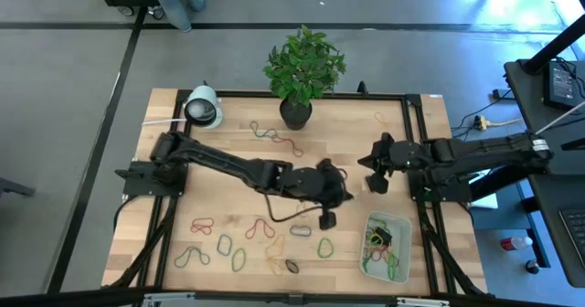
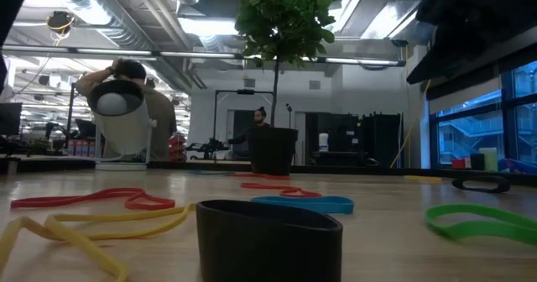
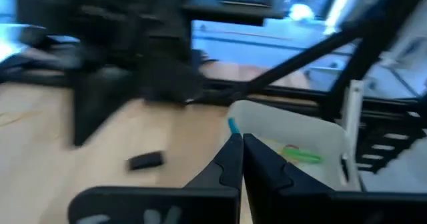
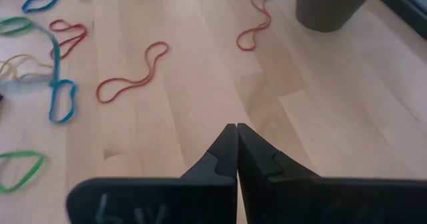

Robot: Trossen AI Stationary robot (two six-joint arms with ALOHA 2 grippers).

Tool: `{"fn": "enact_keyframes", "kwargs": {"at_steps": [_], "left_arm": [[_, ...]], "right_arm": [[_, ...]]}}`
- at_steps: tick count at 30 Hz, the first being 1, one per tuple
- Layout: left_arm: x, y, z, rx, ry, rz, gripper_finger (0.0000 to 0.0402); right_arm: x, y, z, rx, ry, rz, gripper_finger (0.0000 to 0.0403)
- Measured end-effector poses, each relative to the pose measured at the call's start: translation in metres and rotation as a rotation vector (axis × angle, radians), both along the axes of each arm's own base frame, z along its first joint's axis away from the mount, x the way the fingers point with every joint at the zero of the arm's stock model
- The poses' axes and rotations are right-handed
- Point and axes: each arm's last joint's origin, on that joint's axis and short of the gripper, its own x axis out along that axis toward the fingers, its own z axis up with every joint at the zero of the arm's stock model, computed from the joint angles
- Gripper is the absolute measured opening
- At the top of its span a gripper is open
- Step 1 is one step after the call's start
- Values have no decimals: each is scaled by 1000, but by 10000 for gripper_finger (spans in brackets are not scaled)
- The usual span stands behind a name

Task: Pick and place rubber bands into bin
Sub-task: Put the blue rubber band into the gray bin

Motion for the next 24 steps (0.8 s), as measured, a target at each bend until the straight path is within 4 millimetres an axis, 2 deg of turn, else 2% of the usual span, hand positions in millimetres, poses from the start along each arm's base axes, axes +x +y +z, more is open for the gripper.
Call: {"fn": "enact_keyframes", "kwargs": {"at_steps": [7, 14, 19, 24], "left_arm": [[49, -16, -32, 30, -35, -196, 1], [100, -32, -71, 49, -267, -400, 1], [122, -30, -109, -52, -275, -448, 1], [128, -29, -141, -109, -196, -438, 2]], "right_arm": [[3, -9, 10, 43, -115, 10, 2], [4, -9, 13, 123, -152, 21, 2], [3, -9, 10, 170, -130, 5, 2], [3, -9, 10, 171, -127, 6, 2]]}}
